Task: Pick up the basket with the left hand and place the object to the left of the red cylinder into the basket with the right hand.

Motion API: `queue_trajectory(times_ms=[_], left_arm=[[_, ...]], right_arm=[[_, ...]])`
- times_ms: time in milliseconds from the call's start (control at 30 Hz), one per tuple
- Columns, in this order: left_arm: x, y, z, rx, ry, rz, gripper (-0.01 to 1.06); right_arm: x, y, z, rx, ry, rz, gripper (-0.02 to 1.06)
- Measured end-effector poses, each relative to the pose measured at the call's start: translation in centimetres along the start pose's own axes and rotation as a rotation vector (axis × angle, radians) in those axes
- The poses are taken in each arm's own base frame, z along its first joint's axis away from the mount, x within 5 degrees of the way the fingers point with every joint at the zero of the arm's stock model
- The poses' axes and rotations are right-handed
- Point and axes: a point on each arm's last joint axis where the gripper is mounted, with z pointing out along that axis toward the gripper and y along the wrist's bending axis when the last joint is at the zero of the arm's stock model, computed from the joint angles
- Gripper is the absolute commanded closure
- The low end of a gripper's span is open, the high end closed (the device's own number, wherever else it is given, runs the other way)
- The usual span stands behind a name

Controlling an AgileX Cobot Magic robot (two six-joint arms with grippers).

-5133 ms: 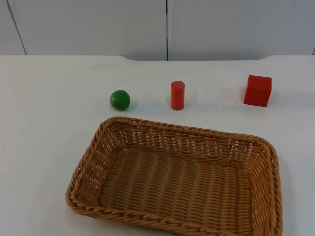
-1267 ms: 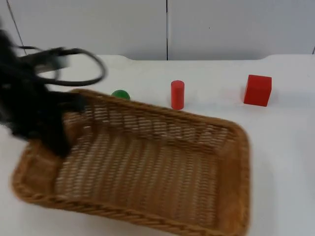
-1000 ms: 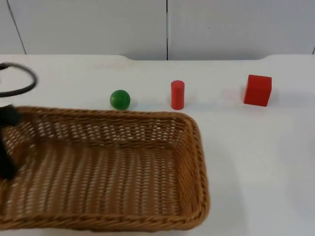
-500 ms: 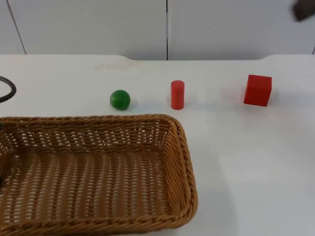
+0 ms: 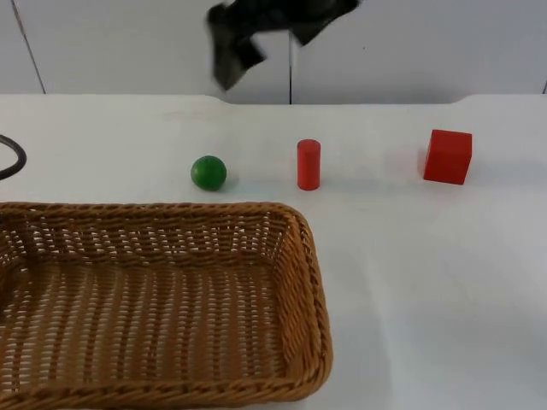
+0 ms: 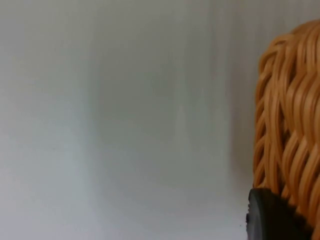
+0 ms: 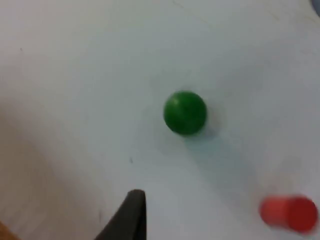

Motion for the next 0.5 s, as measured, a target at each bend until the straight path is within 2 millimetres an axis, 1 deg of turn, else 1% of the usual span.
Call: queue_trajectory(times_ms=[33, 67, 133, 200, 233, 267, 300, 333, 367, 400, 500], left_arm=[[0.0, 0.0, 0.0, 0.0, 0.0, 0.0, 1.05], [0.0, 0.1, 0.0, -0.006, -0.004, -0.001, 1.05], [-0.1, 0.1, 0.0, -0.01, -0.007, -0.002, 1.05], [-0.1, 0.1, 0.0, -0.01, -0.007, -0.002, 1.05], [-0.1, 0.1, 0.0, -0.01, -0.007, -0.002, 1.05], [-0.1, 0.1, 0.0, -0.01, -0.007, -0.002, 1.05], [-0.1, 0.1, 0.0, -0.01, -0.007, -0.002, 1.05], [-0.1, 0.1, 0.0, -0.01, -0.007, -0.002, 1.05], [-0.1, 0.1, 0.0, -0.01, -0.007, -0.002, 1.05], [-0.1, 0.1, 0.0, -0.01, -0.007, -0.002, 1.05], [-0.1, 0.1, 0.0, -0.01, -0.007, -0.006, 1.05]], right_arm=[[0.0, 0.0, 0.0, 0.0, 0.0, 0.0, 0.01], [-0.5, 0.5, 1.2, -0.002, -0.014, -0.012, 0.01], [-0.5, 1.3, 4.8, -0.012, -0.013, -0.024, 0.02], [-0.3, 1.5, 6.7, -0.014, -0.02, -0.025, 0.02], [-0.3, 1.5, 6.7, -0.014, -0.02, -0.025, 0.02], [-0.3, 1.4, 7.6, -0.012, -0.03, -0.025, 0.02], [0.2, 1.5, 9.4, -0.012, -0.027, -0.027, 0.02], [0.5, 1.6, 10.4, -0.011, -0.034, -0.026, 0.02], [0.7, 1.6, 11.1, -0.015, -0.046, -0.021, 0.02], [0.7, 1.6, 11.1, -0.015, -0.046, -0.021, 0.03], [1.3, 1.8, 13.4, -0.019, -0.085, -0.008, 0.05]])
